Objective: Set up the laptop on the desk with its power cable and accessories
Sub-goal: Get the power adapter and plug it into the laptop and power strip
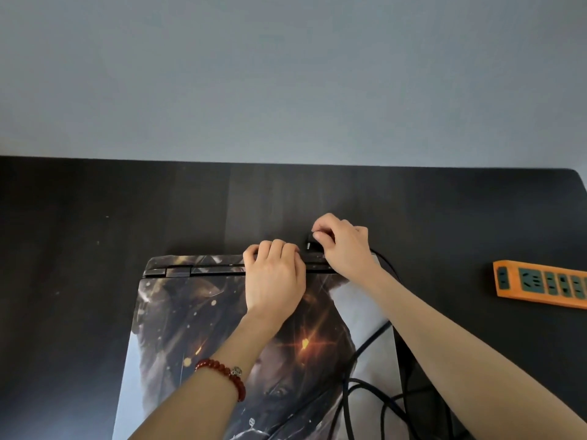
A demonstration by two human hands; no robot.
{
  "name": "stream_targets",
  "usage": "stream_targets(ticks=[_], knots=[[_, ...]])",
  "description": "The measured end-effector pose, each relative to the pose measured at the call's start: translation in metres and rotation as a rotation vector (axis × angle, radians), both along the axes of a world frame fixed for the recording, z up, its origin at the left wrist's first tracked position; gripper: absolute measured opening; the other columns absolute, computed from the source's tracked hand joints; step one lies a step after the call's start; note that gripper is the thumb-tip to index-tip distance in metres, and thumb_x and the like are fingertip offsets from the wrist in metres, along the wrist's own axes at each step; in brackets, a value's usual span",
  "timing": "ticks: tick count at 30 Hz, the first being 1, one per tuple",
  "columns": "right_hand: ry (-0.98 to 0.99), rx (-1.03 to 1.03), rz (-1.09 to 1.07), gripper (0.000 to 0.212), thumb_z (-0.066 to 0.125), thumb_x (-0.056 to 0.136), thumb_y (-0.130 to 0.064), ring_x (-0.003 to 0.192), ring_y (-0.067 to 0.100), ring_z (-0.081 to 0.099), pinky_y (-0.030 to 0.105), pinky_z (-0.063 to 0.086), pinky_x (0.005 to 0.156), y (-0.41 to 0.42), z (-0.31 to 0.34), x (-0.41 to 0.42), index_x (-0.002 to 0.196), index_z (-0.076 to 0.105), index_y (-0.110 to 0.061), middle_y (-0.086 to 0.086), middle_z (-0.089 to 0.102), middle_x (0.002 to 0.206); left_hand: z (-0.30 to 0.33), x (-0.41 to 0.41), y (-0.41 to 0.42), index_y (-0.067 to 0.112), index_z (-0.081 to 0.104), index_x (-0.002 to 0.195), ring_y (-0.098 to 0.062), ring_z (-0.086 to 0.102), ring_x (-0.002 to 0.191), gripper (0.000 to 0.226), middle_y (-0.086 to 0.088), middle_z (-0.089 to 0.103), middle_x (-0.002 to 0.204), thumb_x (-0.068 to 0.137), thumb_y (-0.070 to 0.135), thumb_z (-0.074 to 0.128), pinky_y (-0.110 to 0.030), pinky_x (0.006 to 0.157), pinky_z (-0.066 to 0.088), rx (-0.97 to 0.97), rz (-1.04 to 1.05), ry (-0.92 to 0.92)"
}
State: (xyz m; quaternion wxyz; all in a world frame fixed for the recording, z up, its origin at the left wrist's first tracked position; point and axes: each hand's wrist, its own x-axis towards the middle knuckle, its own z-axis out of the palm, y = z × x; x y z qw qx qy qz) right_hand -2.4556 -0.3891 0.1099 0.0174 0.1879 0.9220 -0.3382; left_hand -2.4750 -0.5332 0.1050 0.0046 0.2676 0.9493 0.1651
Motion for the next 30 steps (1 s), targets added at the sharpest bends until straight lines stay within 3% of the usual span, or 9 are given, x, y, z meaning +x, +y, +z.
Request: stream_targets(ticks=[9,18,23,30], knots=[[-0.018,0.009,0.036,0.008,0.051,0.091,-0.022,0.083,0.018,0.058,0.038,0.027,0.091,-0.004,-0.001,-0.002,0.089,0.059,-0.019,-0.009,0.066,0.082,-0.001,0.000,0.000,0.011,0.067,0.082,-0.022,0.059,0.078,0.035,-0.002,0.066,0.079,0.086,0.020,0.033,-0.042,0.083,0.040,0.050,0.027,0.036],[0.017,0.046,0.097,0.014,0.050,0.092,-0.025,0.084,0.015,0.056,0.031,0.021,0.082,-0.007,-0.002,-0.005,0.091,0.065,-0.025,-0.010,0.069,0.087,-0.002,0.001,0.000,0.010,0.064,0.077,-0.024,0.057,0.075,0.020,-0.004,0.064,0.075,0.082,0.014,0.046,-0.043,0.083,0.038,0.038,0.161,0.055],[0.078,0.229,0.167,0.020,0.049,0.092,-0.016,0.095,0.020,0.050,0.037,0.023,0.082,-0.007,-0.002,0.000,0.095,0.068,-0.024,-0.003,0.067,0.092,-0.004,0.001,0.000,0.011,0.063,0.077,-0.024,0.057,0.076,0.015,-0.005,0.064,0.075,0.082,0.015,0.050,-0.043,0.083,0.039,0.008,0.181,0.085],[0.133,0.343,0.221,0.023,0.052,0.082,-0.004,0.088,0.025,0.055,0.041,0.030,0.077,-0.013,-0.002,0.006,0.090,0.069,-0.019,-0.004,0.069,0.088,-0.004,0.002,0.000,0.010,0.064,0.074,-0.025,0.056,0.073,0.021,-0.006,0.062,0.073,0.083,0.017,0.046,-0.045,0.084,0.040,-0.018,0.190,0.100]])
